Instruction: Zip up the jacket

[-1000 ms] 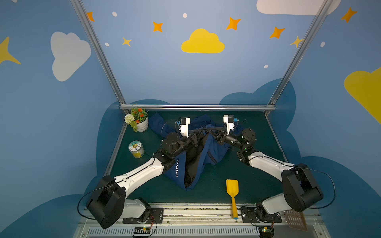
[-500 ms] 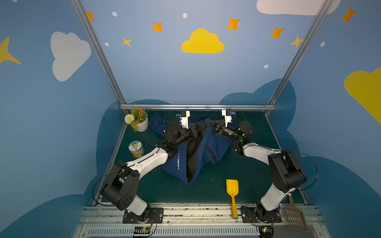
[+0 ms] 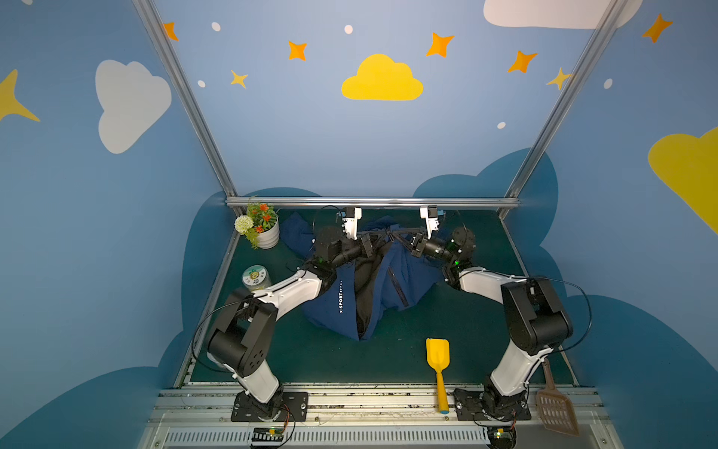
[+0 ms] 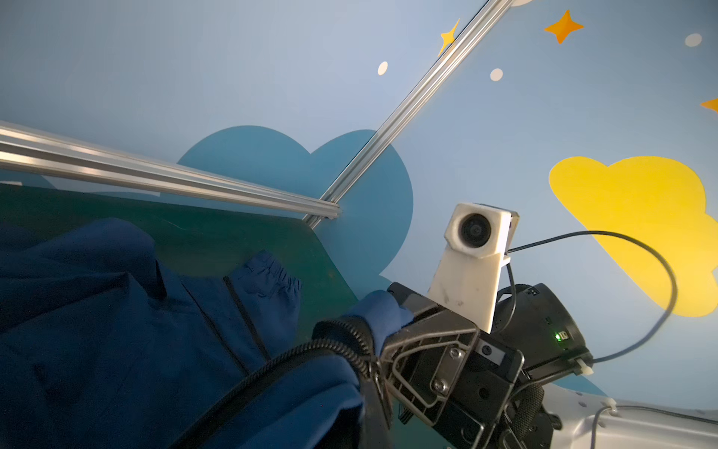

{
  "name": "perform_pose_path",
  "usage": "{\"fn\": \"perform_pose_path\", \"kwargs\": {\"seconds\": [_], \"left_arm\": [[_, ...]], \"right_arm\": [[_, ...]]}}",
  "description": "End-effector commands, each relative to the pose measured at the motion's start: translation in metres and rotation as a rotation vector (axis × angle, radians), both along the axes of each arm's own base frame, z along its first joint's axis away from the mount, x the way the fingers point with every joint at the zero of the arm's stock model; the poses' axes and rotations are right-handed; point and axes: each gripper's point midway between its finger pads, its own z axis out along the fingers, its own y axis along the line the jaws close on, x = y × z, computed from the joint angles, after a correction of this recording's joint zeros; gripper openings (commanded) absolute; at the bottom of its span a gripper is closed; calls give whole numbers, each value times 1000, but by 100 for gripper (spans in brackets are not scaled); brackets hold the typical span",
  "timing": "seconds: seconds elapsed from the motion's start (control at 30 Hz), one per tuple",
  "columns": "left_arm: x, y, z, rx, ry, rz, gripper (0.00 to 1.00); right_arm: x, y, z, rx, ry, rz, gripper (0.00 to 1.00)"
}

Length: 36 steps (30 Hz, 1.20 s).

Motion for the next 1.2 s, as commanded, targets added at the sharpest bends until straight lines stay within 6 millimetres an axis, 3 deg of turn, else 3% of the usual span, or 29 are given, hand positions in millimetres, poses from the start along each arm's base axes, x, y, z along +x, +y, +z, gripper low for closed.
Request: {"fn": "perform_pose_path", "kwargs": {"seconds": [0.0, 0.13, 0.47, 0.8, 1.0, 1.17], "left_arm": [[-21, -6, -7, 16, 52, -80, 3], [-22, -5, -8, 21, 72, -77, 3], [-23, 4, -4, 12, 93, -62, 3], [-35, 6, 4, -23, 122, -92, 3], [-54, 2, 2, 5, 229, -180, 3], [-62, 8, 10, 9, 220, -167, 3]], "right_arm": [[9, -20, 27, 59, -70, -99, 19], [5, -19, 27, 67, -55, -87, 37], [-16, -46, 17, -24, -83, -166, 54], [-66, -54, 17, -461, -297, -161, 56], [-93, -55, 30, -724, -508, -156, 56], [-121, -45, 32, -911, -631, -125, 56]]}}
